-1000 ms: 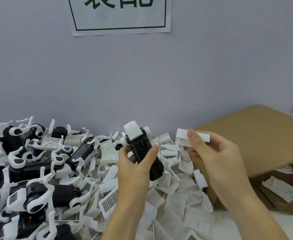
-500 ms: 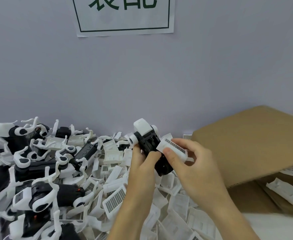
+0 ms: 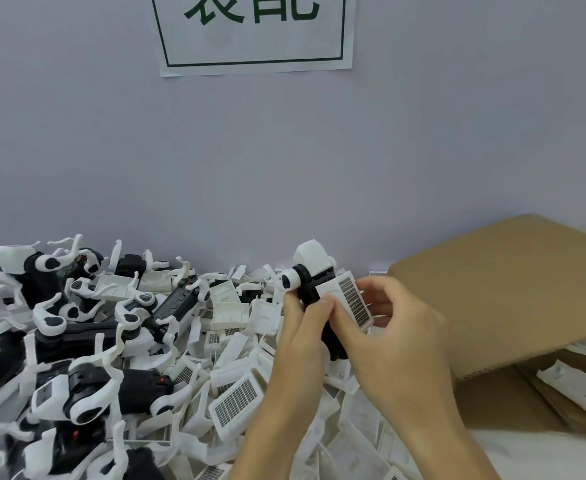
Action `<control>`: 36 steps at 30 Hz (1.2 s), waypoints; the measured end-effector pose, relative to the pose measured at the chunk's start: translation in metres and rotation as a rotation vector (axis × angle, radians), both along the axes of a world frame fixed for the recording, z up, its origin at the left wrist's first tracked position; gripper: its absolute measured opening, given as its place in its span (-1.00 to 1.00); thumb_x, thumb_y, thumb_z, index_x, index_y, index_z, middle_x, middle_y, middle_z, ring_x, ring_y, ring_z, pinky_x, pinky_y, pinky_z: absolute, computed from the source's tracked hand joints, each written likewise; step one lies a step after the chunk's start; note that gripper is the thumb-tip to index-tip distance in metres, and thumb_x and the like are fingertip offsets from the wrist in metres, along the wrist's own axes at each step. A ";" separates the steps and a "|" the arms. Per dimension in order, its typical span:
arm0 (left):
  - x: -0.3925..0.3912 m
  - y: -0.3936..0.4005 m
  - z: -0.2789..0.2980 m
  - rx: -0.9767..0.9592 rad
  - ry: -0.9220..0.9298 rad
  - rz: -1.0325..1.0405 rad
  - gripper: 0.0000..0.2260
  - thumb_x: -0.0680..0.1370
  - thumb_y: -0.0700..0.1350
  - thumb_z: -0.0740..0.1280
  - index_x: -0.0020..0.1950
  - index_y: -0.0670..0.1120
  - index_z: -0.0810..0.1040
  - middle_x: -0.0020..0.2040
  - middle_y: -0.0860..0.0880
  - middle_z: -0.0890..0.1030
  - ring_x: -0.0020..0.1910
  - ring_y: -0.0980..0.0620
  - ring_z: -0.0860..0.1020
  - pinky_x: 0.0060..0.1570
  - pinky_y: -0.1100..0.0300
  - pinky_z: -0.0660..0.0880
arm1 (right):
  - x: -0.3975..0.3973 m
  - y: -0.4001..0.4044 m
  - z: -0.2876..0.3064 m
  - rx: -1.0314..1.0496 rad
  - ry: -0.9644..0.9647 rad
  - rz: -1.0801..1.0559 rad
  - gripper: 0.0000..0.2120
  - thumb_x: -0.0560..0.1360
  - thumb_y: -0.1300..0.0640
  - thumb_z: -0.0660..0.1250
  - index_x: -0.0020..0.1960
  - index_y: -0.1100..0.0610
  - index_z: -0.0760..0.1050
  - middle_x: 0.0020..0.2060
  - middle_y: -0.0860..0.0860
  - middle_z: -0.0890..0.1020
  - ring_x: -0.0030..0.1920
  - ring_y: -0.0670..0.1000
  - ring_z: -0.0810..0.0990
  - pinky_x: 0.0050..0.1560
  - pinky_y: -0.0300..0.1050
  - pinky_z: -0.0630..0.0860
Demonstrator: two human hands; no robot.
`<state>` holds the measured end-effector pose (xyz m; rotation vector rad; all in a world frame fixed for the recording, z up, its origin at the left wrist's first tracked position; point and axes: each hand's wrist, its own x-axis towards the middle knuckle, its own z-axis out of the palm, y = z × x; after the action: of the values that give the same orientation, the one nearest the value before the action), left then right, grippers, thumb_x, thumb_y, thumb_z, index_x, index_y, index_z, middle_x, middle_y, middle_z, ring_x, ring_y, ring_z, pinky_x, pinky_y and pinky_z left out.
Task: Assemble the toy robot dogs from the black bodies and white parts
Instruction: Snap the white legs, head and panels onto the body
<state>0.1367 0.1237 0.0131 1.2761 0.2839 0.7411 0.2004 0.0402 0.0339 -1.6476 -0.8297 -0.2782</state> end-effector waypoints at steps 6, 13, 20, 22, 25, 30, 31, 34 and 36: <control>0.002 -0.006 0.002 0.068 -0.003 -0.030 -0.61 0.54 0.10 0.21 0.35 0.12 0.51 0.23 0.01 0.68 0.24 0.06 0.63 0.10 0.14 0.60 | -0.003 0.005 -0.005 0.030 0.013 -0.040 -0.75 0.39 -0.23 0.43 -0.04 -0.14 0.50 -0.19 -0.20 0.62 -0.14 -0.21 0.58 -0.14 -0.49 0.44; -0.001 -0.003 0.001 0.095 -0.021 0.015 -0.81 0.68 0.03 0.21 0.27 0.17 0.52 0.17 -0.01 0.69 0.18 0.04 0.65 -0.01 0.24 0.56 | -0.003 0.006 -0.009 -0.042 -0.012 -0.014 -0.71 0.40 -0.26 0.39 -0.03 -0.09 0.50 -0.19 -0.18 0.61 -0.13 -0.13 0.61 -0.15 -0.20 0.57; 0.000 -0.005 0.001 0.129 -0.047 -0.025 -0.75 0.69 -0.10 0.16 0.20 0.17 0.57 0.12 0.00 0.70 0.05 0.15 0.68 -0.11 0.37 0.56 | -0.001 0.005 -0.008 -0.038 0.023 -0.071 -0.70 0.41 -0.18 0.50 -0.01 -0.06 0.51 -0.20 -0.17 0.60 -0.18 -0.17 0.58 -0.16 -0.28 0.53; 0.000 -0.004 0.002 0.123 -0.046 -0.013 -0.72 0.69 -0.11 0.17 0.16 0.23 0.59 0.12 0.05 0.71 0.07 0.16 0.68 -0.08 0.38 0.56 | -0.002 0.005 -0.007 -0.075 0.025 -0.052 -0.69 0.41 -0.18 0.51 0.00 -0.06 0.50 -0.18 -0.17 0.60 -0.15 -0.15 0.59 -0.17 -0.22 0.56; 0.001 -0.002 0.002 0.113 -0.007 0.042 -0.77 0.70 -0.08 0.20 0.24 0.18 0.56 0.10 0.09 0.72 0.10 0.14 0.68 -0.07 0.39 0.56 | -0.002 0.002 -0.005 -0.129 0.008 0.011 -0.72 0.42 -0.13 0.52 -0.01 -0.08 0.49 -0.17 -0.18 0.61 -0.10 -0.11 0.61 -0.11 -0.06 0.60; 0.001 0.006 0.001 0.000 -0.006 0.154 -0.78 0.60 0.11 0.29 0.17 0.13 0.64 0.09 0.02 0.73 0.14 -0.03 0.68 0.14 -0.02 0.58 | 0.003 -0.001 -0.002 -0.148 -0.068 0.116 -0.85 0.47 -0.07 0.46 0.03 -0.13 0.59 -0.15 -0.25 0.64 -0.04 -0.16 0.61 -0.03 -0.25 0.53; 0.000 0.006 0.002 -0.017 -0.001 0.160 -0.75 0.55 0.15 0.28 0.12 0.15 0.67 0.08 0.02 0.73 0.13 -0.03 0.68 0.18 -0.08 0.56 | 0.004 -0.002 -0.001 -0.125 -0.046 0.125 -0.86 0.49 -0.08 0.43 0.02 -0.10 0.62 -0.17 -0.24 0.66 -0.05 -0.18 0.62 -0.06 -0.28 0.52; 0.001 0.004 0.002 -0.028 0.018 0.144 -0.79 0.60 0.11 0.28 -0.01 0.16 0.72 -0.01 0.00 0.75 0.01 -0.01 0.71 0.08 -0.06 0.58 | 0.009 -0.005 0.002 -0.095 0.044 0.106 -0.80 0.54 -0.14 0.31 -0.06 -0.07 0.65 -0.22 -0.20 0.70 -0.11 -0.20 0.65 -0.11 -0.22 0.58; 0.002 0.002 0.003 -0.037 0.027 0.116 -0.78 0.58 0.11 0.29 -0.06 0.15 0.73 -0.05 -0.02 0.75 -0.03 0.00 0.72 -0.03 0.00 0.60 | 0.010 -0.006 0.003 -0.133 0.123 0.147 -0.70 0.59 -0.15 0.25 -0.14 -0.05 0.68 -0.26 -0.17 0.71 -0.17 -0.17 0.67 -0.15 -0.12 0.60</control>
<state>0.1388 0.1253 0.0157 1.2436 0.3944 0.8142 0.2105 0.0346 0.0373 -1.6982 -0.8859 -0.0185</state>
